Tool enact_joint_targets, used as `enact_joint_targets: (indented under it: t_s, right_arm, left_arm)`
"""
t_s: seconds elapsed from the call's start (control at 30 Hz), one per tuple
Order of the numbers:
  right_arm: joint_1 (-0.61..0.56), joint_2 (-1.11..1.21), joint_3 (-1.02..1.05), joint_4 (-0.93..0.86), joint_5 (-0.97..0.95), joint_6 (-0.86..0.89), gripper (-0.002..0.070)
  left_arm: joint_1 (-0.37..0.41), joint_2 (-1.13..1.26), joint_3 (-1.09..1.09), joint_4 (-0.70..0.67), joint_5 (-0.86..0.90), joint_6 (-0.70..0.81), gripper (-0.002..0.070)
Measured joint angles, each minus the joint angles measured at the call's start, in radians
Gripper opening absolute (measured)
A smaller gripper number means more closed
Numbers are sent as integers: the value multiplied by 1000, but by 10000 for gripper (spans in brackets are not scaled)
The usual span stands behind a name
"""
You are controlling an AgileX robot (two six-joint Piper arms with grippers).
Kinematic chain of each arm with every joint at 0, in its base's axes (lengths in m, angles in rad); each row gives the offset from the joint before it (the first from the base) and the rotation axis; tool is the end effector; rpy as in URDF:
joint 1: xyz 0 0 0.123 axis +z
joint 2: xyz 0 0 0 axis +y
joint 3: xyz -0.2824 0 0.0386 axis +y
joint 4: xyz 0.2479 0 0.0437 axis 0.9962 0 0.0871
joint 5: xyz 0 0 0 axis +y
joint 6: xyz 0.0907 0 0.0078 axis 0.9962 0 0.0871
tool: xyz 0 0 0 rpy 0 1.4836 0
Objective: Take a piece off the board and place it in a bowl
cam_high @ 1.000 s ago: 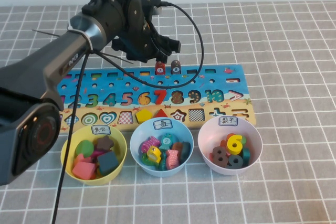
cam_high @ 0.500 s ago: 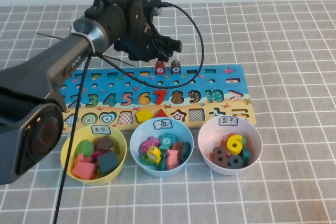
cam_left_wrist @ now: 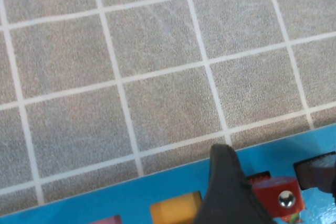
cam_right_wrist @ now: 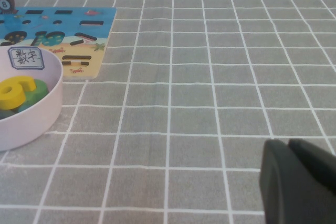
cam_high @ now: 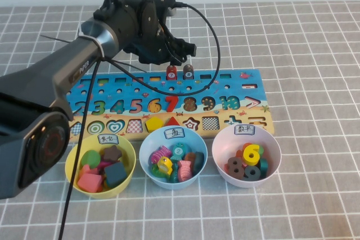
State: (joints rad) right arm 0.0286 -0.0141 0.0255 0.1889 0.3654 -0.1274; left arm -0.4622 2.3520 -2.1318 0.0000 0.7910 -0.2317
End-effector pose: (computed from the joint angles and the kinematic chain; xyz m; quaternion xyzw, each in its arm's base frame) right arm 0.0524 0.0076 0.1729 -0.0119 0.7997 0.0502 0.5982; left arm 0.4766 -0.2374 0.2121 0.1090 0.9419 -0.1081 0.2989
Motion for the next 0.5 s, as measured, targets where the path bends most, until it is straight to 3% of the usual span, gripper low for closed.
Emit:
enact_joint_targets:
  t_s: [0.5]
  right_arm:
    - [0,0,0,0,0,0,-17]
  left_arm:
    - [0,29,0,10,-9,0,361]
